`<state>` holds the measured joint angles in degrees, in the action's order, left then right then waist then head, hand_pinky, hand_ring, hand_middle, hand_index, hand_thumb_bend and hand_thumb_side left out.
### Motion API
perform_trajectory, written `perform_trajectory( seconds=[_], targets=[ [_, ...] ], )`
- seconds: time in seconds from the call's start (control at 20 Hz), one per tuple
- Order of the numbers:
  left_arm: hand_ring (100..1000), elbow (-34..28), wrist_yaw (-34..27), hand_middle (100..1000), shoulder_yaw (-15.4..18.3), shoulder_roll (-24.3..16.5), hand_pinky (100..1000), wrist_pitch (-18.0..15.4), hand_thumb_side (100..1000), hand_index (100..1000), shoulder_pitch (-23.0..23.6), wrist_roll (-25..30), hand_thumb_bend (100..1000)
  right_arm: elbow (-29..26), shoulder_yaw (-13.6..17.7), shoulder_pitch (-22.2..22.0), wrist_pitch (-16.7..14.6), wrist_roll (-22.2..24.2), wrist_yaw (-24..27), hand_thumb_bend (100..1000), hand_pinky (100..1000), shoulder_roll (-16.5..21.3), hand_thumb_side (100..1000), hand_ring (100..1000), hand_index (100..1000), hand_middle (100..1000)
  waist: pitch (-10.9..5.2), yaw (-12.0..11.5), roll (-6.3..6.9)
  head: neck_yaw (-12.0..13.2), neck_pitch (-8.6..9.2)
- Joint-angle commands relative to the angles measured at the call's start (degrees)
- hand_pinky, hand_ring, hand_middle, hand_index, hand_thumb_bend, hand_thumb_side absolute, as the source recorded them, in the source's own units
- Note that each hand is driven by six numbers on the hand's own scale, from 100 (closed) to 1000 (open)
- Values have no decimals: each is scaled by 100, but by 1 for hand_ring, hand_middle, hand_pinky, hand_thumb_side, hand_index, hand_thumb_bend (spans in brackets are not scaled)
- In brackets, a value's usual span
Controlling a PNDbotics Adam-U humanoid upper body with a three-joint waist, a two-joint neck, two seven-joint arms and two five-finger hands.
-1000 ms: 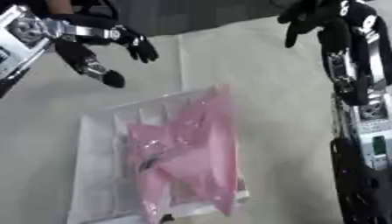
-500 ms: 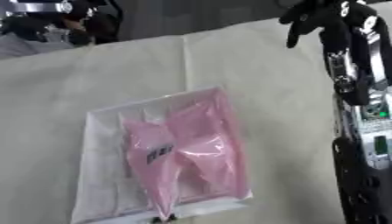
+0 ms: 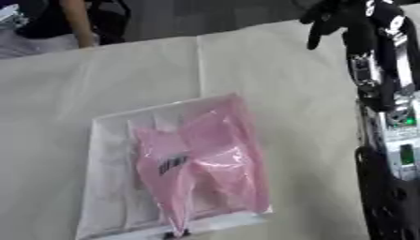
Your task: Pick up objects on the table and place them in the box.
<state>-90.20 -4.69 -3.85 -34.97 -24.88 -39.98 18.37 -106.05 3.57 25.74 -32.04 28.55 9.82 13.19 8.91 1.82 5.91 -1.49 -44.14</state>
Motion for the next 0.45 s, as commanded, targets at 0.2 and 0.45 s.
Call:
perform_trajectory(
  seconds=[0.2, 0.45],
  targets=[
    [722, -941, -112, 770, 449, 865, 602, 336, 565, 863, 515, -1508, 100, -84, 56, 128, -53, -36, 16, 100, 333, -36, 623, 598, 586, 797, -19, -14, -155, 83, 2],
    [778, -1538, 805, 831, 719, 1364, 685, 477, 746, 899, 875, -1822, 100, -58, 83, 131, -102, -62, 7, 100, 333, -90, 624, 598, 586, 797, -11, -41, -292, 51, 2]
  ],
)
